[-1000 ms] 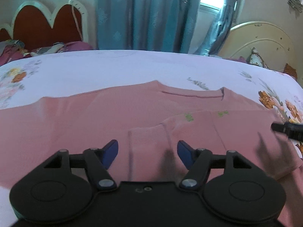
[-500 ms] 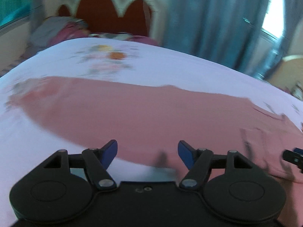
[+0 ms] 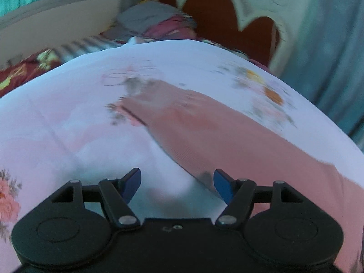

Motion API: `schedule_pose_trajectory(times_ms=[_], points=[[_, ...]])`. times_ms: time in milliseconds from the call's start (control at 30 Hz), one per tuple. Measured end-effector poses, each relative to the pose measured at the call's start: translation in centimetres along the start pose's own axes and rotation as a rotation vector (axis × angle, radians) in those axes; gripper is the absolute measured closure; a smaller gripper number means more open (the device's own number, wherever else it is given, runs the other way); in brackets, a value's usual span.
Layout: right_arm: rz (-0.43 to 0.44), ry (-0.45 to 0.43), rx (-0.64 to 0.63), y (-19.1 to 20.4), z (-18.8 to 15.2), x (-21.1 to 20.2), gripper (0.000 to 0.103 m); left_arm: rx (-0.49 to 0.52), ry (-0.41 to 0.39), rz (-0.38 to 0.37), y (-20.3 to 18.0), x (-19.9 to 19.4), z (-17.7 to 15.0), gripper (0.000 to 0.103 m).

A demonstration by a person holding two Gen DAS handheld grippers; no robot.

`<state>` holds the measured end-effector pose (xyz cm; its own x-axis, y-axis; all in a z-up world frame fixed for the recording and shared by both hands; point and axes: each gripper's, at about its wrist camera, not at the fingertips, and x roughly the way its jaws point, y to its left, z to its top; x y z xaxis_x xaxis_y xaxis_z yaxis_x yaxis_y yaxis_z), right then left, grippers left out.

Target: Fold small clothes

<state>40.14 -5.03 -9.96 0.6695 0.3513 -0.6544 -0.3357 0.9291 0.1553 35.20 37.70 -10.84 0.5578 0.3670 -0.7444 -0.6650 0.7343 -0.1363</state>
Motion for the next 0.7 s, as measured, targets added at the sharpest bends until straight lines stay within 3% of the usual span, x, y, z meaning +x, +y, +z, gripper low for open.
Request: schedule_pose_trajectory(times_ms=[133,233,400,467,633,700], points=[[-0.038,0.023,0.014,-0.5,-0.2,0.7,0.043,-0.091,0.015,-0.029,1.5,1.9,1.2,0.036],[-0.065,0.0,0.035,-0.9,-0.1,0.5,0.043,-0.098,-0.017,-0.042,1.6,2.9,1.8,0.04],[-0.112,0.041,0.03,-1.1,-0.9,1.9,0.044,-0.125,-0.059,-0.047,1.7,3.9,2.4,0.091],[-0.11,0.103,0.043,-1.5,-1.5,3.2,0.044,-0.129,-0.073,-0.051,1.6,3.7,2.3,0.097],[-0.108,0.049,0.065,-2.0,-1.1,2.2,0.044,-0.058,-0.141,-0.112,-0.7,1.1,2.5,0.098],[-0.117,0.105,0.045,-2.2,-1.6,3.1,0.043,-0.034,-0.165,-0.165,-2.1,-0.5,2.7,0.098]])
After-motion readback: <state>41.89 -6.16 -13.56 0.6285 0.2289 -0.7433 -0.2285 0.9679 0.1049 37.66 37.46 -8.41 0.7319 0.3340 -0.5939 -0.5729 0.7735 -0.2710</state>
